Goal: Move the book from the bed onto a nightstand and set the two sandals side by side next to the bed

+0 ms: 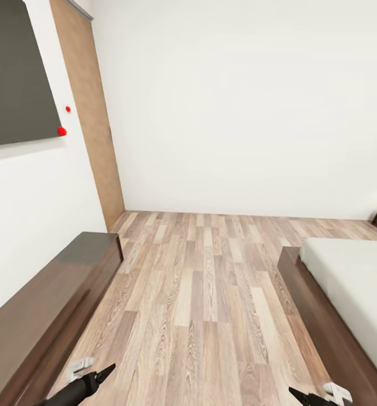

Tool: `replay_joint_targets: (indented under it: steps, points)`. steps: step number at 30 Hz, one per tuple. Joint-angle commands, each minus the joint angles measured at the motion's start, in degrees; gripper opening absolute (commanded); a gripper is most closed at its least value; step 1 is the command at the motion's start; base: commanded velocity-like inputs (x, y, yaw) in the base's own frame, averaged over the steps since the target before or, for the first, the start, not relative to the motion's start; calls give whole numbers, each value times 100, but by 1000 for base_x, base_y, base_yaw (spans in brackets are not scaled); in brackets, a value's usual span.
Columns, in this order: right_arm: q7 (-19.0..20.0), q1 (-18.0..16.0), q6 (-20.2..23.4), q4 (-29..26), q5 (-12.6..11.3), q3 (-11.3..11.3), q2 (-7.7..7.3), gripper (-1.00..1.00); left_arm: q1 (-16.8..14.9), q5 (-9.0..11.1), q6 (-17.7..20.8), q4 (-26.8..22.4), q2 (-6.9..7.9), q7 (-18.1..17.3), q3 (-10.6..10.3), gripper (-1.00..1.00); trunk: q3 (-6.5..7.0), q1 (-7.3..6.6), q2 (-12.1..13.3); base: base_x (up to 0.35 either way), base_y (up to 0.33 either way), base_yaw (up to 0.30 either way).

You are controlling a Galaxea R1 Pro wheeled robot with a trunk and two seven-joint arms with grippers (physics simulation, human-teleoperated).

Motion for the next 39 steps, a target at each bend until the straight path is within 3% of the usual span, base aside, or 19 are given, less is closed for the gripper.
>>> replay_joint_targets:
  steps: [1,39]
  points:
    - [21,-6,-11,8,33,-45,0,100,-3,-60,-42,3,2,-14,40,100,-6,0,-3,0,0,-284]
    - [23,-6,-11,7,16,-45,0,100,-3,-57,-42,3,3,-14,41,100,-6,0,-3,0,0,-284]
